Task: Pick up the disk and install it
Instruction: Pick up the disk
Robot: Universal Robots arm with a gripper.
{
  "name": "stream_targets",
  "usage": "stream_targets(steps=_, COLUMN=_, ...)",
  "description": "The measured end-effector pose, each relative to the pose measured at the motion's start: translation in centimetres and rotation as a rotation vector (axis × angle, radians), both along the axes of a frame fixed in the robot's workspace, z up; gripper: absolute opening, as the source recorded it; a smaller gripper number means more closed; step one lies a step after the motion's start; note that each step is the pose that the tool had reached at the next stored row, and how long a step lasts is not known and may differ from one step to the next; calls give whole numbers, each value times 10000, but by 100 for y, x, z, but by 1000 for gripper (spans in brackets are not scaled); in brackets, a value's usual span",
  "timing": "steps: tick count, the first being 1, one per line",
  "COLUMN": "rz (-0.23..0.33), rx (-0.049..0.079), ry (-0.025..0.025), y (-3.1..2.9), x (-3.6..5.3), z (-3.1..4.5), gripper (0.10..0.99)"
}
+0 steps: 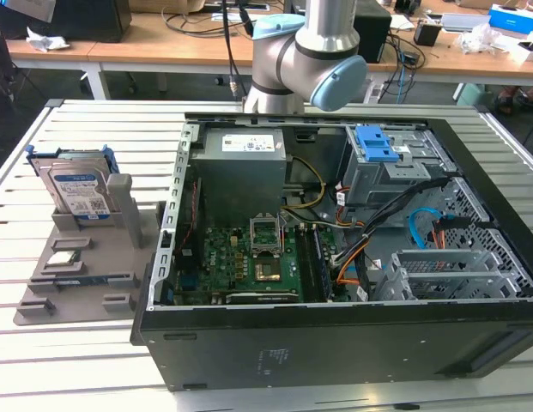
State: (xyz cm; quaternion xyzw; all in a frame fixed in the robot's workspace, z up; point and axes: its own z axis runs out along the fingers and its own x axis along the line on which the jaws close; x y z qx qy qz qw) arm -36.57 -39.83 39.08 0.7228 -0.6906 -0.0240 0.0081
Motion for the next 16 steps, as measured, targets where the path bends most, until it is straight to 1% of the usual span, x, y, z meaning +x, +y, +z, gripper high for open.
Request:
stream_targets(steps=1, rz=-2, rx=-1, ry=2, y=11, x=1, z=0, gripper=541)
stream_targets(steps=3, rz=-8, rx=-1, ry=0, y=104, x=15, z=-10, gripper=541)
stream_targets(steps=4, rz=-15, rx=0, ry=0, y=114, x=20, z=-21, gripper=541)
stream_targets(steps=10, rz=-20, rx=-1, ry=2, y=120, x=30, z=-63, gripper=541)
stream_targets(steps=14, rz=-20, rx=-1, ry=2, y=120, x=31, z=-112, gripper=541)
stream_targets(steps=16, rz=-20, rx=-1, ry=2, y=120, x=31, z=-123, gripper=541)
